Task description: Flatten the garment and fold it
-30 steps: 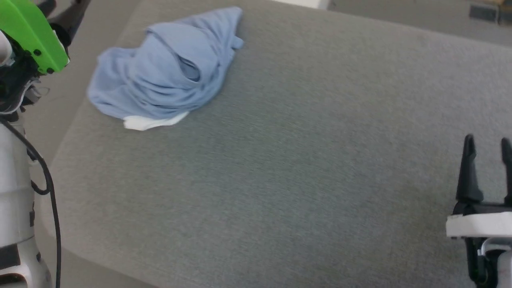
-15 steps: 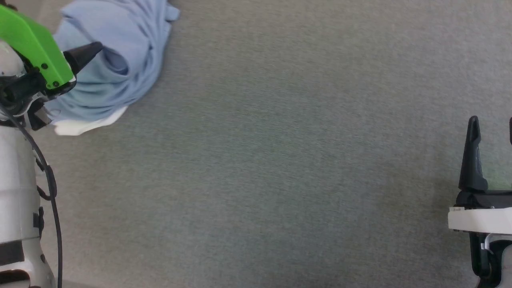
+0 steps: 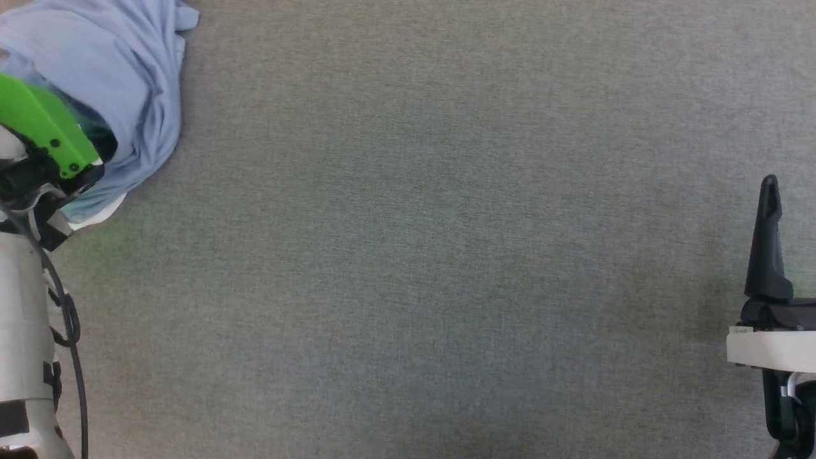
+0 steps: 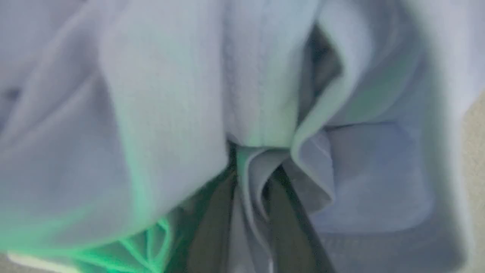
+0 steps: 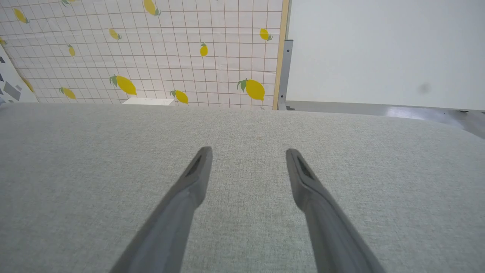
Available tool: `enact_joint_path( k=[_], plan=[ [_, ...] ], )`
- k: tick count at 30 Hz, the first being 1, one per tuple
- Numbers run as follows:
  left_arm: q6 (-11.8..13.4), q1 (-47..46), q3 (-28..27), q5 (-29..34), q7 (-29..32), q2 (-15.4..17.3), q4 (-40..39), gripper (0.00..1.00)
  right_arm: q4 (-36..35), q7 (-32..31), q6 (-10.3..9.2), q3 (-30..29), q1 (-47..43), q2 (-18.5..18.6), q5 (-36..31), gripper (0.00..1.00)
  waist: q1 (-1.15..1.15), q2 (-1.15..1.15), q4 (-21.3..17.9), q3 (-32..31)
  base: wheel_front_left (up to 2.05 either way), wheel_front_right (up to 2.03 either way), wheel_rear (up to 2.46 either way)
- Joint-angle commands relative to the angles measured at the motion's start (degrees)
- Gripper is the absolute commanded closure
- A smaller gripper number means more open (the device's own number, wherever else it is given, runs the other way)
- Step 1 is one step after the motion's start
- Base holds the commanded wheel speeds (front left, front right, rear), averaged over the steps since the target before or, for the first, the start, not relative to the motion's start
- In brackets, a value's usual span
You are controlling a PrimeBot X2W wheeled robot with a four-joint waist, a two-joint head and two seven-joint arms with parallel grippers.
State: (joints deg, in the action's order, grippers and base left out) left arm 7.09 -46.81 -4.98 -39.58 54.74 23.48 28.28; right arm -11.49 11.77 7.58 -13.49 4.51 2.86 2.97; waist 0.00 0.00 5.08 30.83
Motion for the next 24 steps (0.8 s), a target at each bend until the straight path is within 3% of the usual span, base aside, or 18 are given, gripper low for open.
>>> enact_joint_path(
  k=[1,14,24],
  plan=[
    [-0.4,1.9,0.4,0.0,-0.1,-0.6,1.0,1.00,-0.6,-0.3,-0.09,-0.1,-0.4,0.0,-0.5,0.00,0.00,0.00,-0.2,-0.2,0.00,0.00,0.00],
    [-3.4,0.1,-0.2,0.0,-4.3,1.6,-2.3,1.00,2.7,0.7,-0.09,1.9,0.0,0.0,1.5,0.00,0.00,0.00,0.3,-4.4,0.00,0.00,0.00],
    [-6.9,-3.5,0.7,0.0,-6.6,3.2,-7.9,1.00,10.0,2.9,-0.09,3.8,0.2,0.0,5.8,0.00,0.00,0.00,1.0,-13.4,0.00,0.00,0.00]
  ],
)
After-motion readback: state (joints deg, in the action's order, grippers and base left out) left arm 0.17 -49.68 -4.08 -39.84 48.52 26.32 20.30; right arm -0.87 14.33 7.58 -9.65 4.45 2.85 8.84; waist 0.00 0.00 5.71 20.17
